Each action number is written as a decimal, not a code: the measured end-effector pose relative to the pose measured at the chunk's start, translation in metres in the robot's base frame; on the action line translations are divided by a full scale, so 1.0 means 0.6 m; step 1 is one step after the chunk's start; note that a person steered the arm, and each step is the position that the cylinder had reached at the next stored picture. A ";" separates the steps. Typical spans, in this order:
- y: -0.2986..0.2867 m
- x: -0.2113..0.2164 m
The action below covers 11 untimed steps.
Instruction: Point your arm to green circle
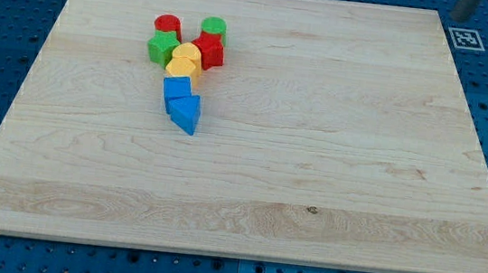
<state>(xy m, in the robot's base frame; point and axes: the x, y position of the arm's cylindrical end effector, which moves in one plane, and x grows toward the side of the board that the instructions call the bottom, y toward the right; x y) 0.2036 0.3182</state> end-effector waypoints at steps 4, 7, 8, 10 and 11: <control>-0.334 -0.002; -0.563 0.040; -0.619 0.066; -0.684 0.107; -0.715 0.124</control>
